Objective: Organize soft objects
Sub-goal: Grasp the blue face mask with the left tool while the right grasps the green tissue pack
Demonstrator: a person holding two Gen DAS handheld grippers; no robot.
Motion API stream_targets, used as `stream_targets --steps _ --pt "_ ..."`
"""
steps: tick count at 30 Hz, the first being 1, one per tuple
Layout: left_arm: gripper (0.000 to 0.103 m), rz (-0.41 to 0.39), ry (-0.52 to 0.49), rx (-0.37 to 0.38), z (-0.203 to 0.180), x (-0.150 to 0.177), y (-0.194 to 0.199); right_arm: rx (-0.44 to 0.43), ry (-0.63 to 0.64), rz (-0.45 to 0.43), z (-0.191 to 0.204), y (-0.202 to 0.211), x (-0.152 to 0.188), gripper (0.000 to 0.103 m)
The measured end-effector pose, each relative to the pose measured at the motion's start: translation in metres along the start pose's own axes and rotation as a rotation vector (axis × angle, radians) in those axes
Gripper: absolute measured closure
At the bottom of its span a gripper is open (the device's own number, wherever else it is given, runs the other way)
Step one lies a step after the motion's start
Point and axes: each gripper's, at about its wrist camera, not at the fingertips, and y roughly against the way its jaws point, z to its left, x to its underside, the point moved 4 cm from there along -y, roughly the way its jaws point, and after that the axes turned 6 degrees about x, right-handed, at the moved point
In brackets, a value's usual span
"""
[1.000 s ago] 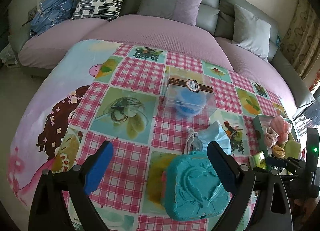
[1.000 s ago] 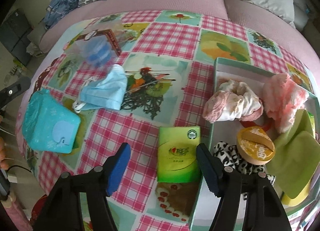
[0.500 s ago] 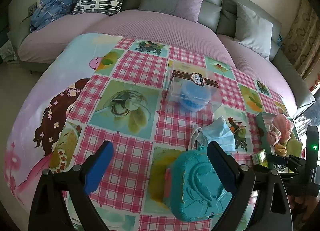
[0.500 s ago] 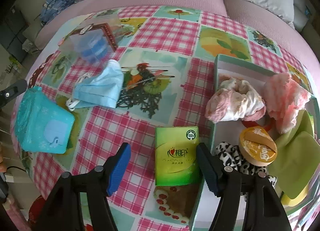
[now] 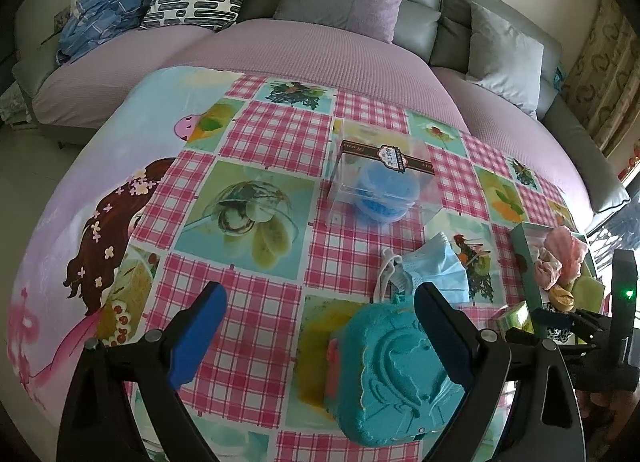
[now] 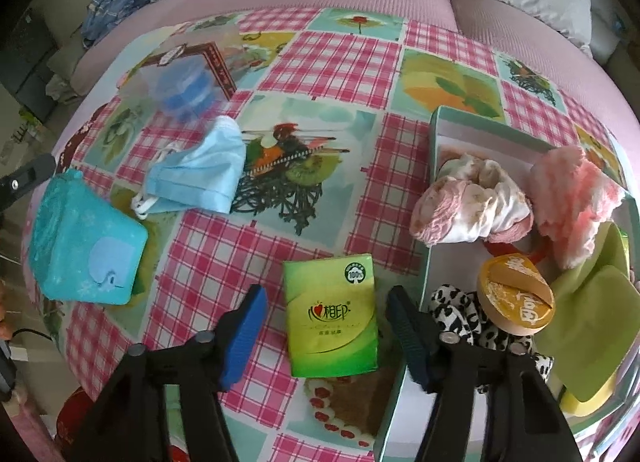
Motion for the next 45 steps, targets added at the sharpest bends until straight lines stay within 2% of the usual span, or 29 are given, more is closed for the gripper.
stream_targets --steps 4,8,13,22,26,31,34,38,41,45 --pt "0.008 -0.003 -0.015 -0.001 -0.003 -0.008 0.000 -0.004 0.008 0.011 0.003 -0.004 0.000 0.052" --pt "0.008 0.004 -0.045 0.026 -0.014 -0.018 -0.002 -0.014 0.000 0.010 0.002 -0.007 -0.001 0.053" --pt "0.008 0.066 -0.119 0.055 -0.036 -0.027 -0.019 -0.016 0.001 0.000 -0.001 -0.011 -0.010 0.053" --pt "0.008 0.251 -0.312 0.090 -0.069 -0.036 -0.059 -0.006 0.014 -0.011 -0.007 -0.017 -0.025 0.053" --pt "0.008 0.333 -0.392 0.079 -0.081 -0.037 -0.072 -0.009 0.023 -0.016 -0.007 -0.019 -0.030 0.053" --pt "0.008 0.437 -0.464 0.100 -0.093 -0.037 -0.090 -0.014 0.031 -0.014 -0.007 -0.020 -0.033 0.053" --pt "0.009 0.506 -0.521 0.082 -0.102 -0.034 -0.105 -0.016 0.030 -0.016 -0.008 -0.021 -0.034 0.053" --pt "0.022 0.590 -0.582 0.073 -0.114 -0.025 -0.120 -0.020 0.026 -0.021 -0.011 -0.019 -0.034 0.053" --pt "0.023 0.632 -0.633 0.033 -0.122 -0.018 -0.131 -0.026 0.023 -0.025 -0.013 -0.018 -0.034 0.053" --pt "0.031 0.679 -0.654 0.024 -0.126 -0.012 -0.142 -0.034 0.018 -0.029 -0.014 -0.017 -0.034 0.053"
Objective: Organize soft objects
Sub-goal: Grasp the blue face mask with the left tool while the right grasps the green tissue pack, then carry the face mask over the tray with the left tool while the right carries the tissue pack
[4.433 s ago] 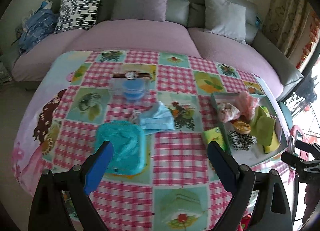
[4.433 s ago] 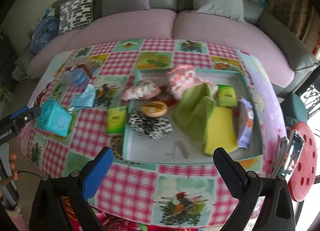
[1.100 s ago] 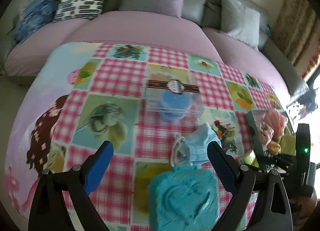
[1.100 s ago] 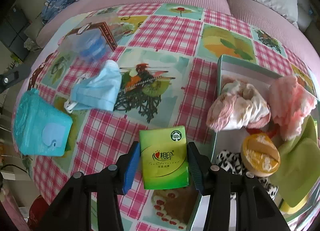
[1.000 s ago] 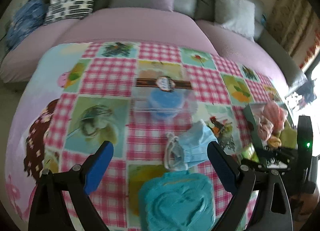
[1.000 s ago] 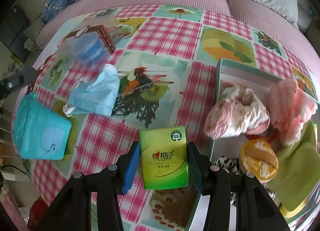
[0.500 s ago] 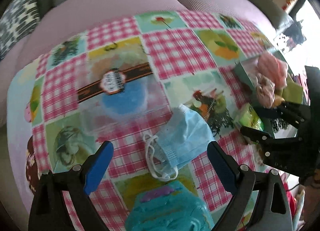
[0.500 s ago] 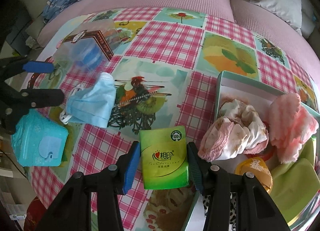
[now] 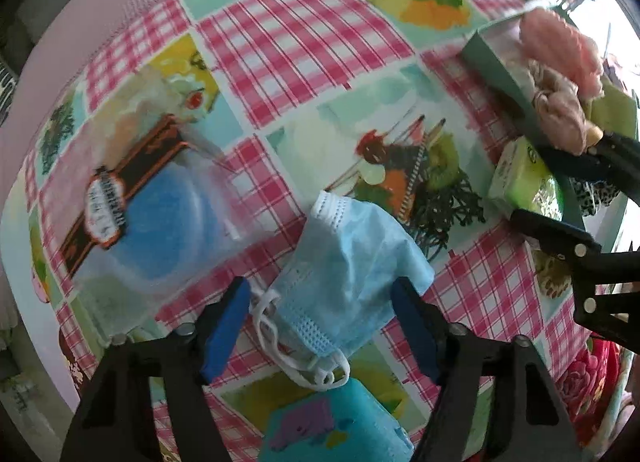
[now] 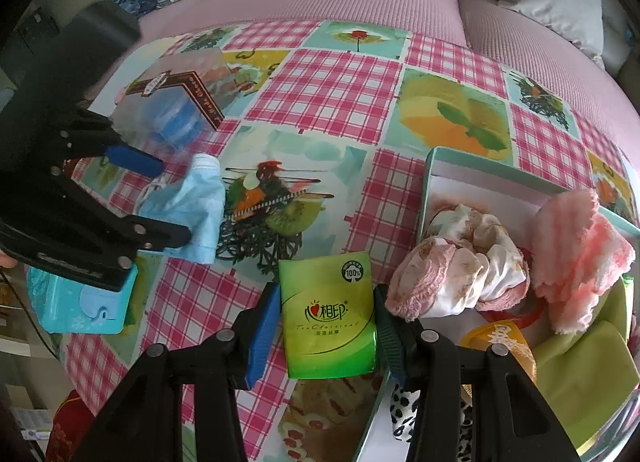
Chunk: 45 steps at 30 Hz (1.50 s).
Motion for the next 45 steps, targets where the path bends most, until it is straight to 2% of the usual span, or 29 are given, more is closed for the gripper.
stream_targets --steps 5,10,12,14,17,30,34,41,45 --pt "0.033 0.027 -0.016 0.008 -0.004 -0.005 -0.008 -0.009 0.000 -0.005 0.001 0.000 0.000 0.053" --pt "0.055 0.024 -0.022 0.064 -0.009 -0.010 -0.007 -0.017 -0.009 -0.006 -0.001 0.002 0.001 0.053" --pt "0.072 0.019 -0.024 0.082 -0.013 -0.009 -0.003 -0.021 -0.012 -0.006 -0.001 0.003 0.003 0.053" --pt "0.081 0.013 -0.025 0.096 -0.020 -0.009 -0.003 -0.024 -0.015 -0.007 -0.001 0.006 0.004 0.053" --pt "0.086 -0.009 -0.010 0.099 -0.029 -0.007 0.001 -0.028 -0.019 -0.014 -0.001 0.013 0.008 0.053" --pt "0.087 -0.312 0.064 0.154 -0.054 0.005 0.100 -0.042 -0.101 -0.128 -0.027 0.085 0.026 0.053" --pt "0.087 -0.386 0.038 0.173 -0.086 0.007 0.125 -0.032 -0.144 -0.148 -0.045 0.098 0.035 0.053" --pt "0.087 -0.463 0.006 0.251 -0.134 -0.004 0.122 0.007 -0.229 -0.140 -0.091 0.104 0.064 0.053" --pt "0.087 -0.472 -0.018 0.324 -0.173 -0.011 0.108 0.029 -0.275 -0.121 -0.117 0.100 0.083 0.053"
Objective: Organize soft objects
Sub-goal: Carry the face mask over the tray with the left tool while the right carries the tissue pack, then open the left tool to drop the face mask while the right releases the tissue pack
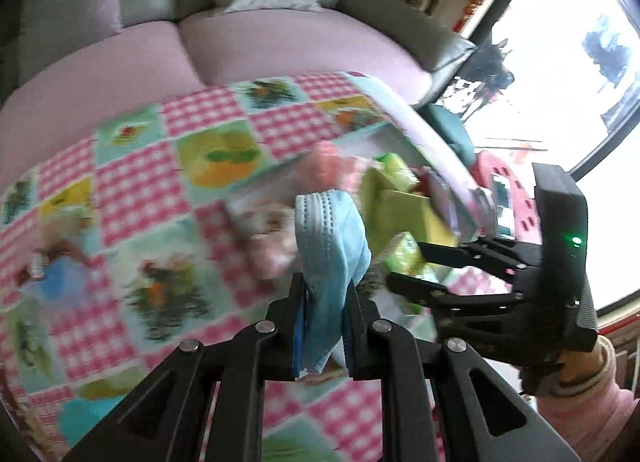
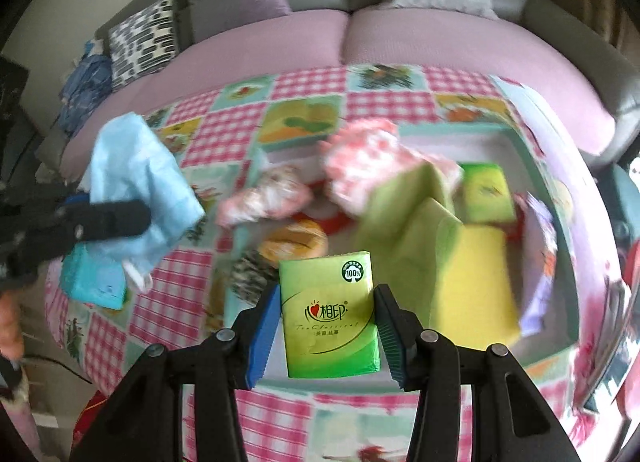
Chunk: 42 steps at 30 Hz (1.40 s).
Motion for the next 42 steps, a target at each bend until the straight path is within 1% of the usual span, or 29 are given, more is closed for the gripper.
stream_targets --steps 2,5,10,19,22,25,27,28,32,34,35,36,42 --pt "0.087 0.012 0.012 0.035 -0.013 0.004 -0.018 0.006 -0.017 0.009 -0.012 -0.002 0.006 0.053" --pt "0.087 0.030 0.041 0.071 -0.021 0.010 -0.039 0.008 -0.033 0.018 -0.025 -0.004 0.013 0.053" --pt "0.087 0.040 0.132 0.112 -0.016 0.018 -0.071 0.008 -0.055 0.031 -0.041 -0.011 0.020 0.053" --pt "0.086 0.055 0.202 0.103 -0.005 0.029 -0.097 -0.006 -0.071 0.062 -0.048 -0.028 0.027 0.053" --pt "0.084 0.050 0.219 0.113 -0.002 0.030 -0.095 -0.004 -0.070 0.068 -0.048 -0.029 0.027 0.053" --pt "0.072 0.043 0.217 0.101 -0.003 0.031 -0.086 0.005 -0.070 0.072 -0.047 -0.028 0.026 0.053" --pt "0.056 0.037 0.214 0.093 -0.005 0.032 -0.081 0.010 -0.070 0.074 -0.046 -0.027 0.026 0.052" --pt "0.053 0.031 0.213 0.088 -0.005 0.032 -0.077 0.017 -0.069 0.074 -0.046 -0.025 0.025 0.052" --pt "0.052 0.018 0.226 0.084 -0.002 0.036 -0.066 0.035 -0.059 0.073 -0.043 -0.019 0.025 0.052" --pt "0.052 0.004 0.232 0.076 0.000 0.038 -0.058 0.039 -0.055 0.074 -0.039 -0.016 0.023 0.050" --pt "0.052 -0.001 0.232 0.067 0.000 0.039 -0.055 0.040 -0.052 0.074 -0.038 -0.014 0.023 0.047" --pt "0.052 -0.007 0.231 0.057 0.000 0.040 -0.052 0.043 -0.050 0.074 -0.037 -0.013 0.023 0.045" --pt "0.051 -0.042 0.237 -0.040 0.005 0.048 -0.032 0.053 -0.052 0.072 -0.032 -0.002 0.026 0.044"
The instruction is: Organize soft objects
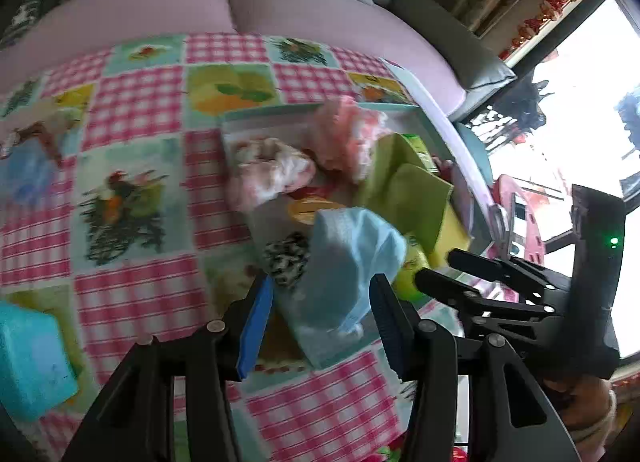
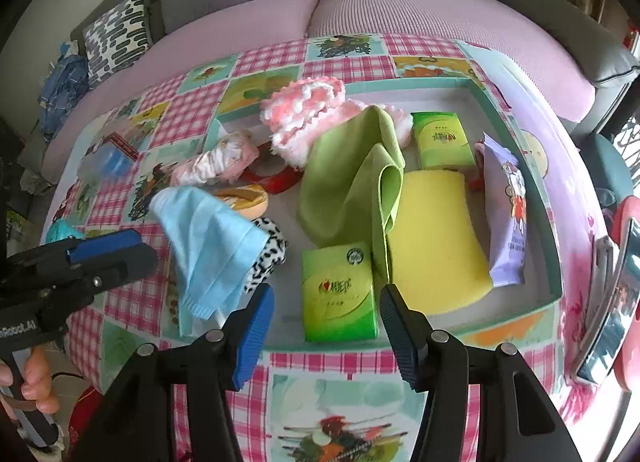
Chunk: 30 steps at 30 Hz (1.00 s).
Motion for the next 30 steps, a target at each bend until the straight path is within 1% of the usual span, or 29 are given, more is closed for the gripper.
stream_targets --steps 4,7,8,9,11,14,15,16,17,18,22,26,30 --pt "0.051 -0.046 -0.013 -0.102 0.010 0.011 0.017 -0.001 -0.003 -0.004 0.007 0.008 0.008 0.044" --pt "0.050 -0.076 -0.003 -0.163 0.020 0.022 0.027 -0.003 -0.010 -0.008 0.012 0.013 0.015 0.044" --pt "0.047 -0.085 -0.001 -0.184 0.023 0.025 0.030 -0.004 -0.013 -0.009 0.013 0.014 0.018 0.043" --pt "0.032 -0.093 0.000 -0.207 0.026 0.029 0.032 -0.004 -0.015 -0.011 0.016 0.015 0.020 0.038" --pt "0.018 -0.116 0.007 -0.258 0.032 0.037 0.038 -0.003 -0.016 -0.016 0.021 0.017 0.025 0.028" --pt "0.018 -0.135 0.024 -0.311 0.042 0.050 0.046 0.008 -0.009 -0.025 0.028 0.020 0.033 0.026" --pt "0.016 -0.139 0.029 -0.327 0.044 0.053 0.048 0.014 -0.006 -0.028 0.031 0.020 0.036 0.020" --pt "0.015 -0.153 0.036 -0.361 0.049 0.058 0.051 0.017 -0.005 -0.031 0.033 0.021 0.038 0.015" --pt "0.012 -0.163 0.040 -0.383 0.052 0.061 0.054 0.019 -0.002 -0.038 0.036 0.022 0.041 0.003" --pt "0.012 -0.173 0.048 -0.411 0.057 0.065 0.057 0.020 -0.001 -0.044 0.038 0.022 0.042 0.000" --pt "0.012 -0.184 0.076 -0.432 0.068 0.077 0.065 0.028 0.019 -0.065 0.049 0.027 0.051 0.000" --pt "0.012 -0.203 0.071 -0.460 0.072 0.088 0.073 0.043 0.032 -0.076 0.056 0.031 0.057 0.000" --pt "0.012 -0.217 0.082 -0.459 0.076 0.099 0.080 0.048 0.035 -0.081 0.061 0.034 0.062 0.000"
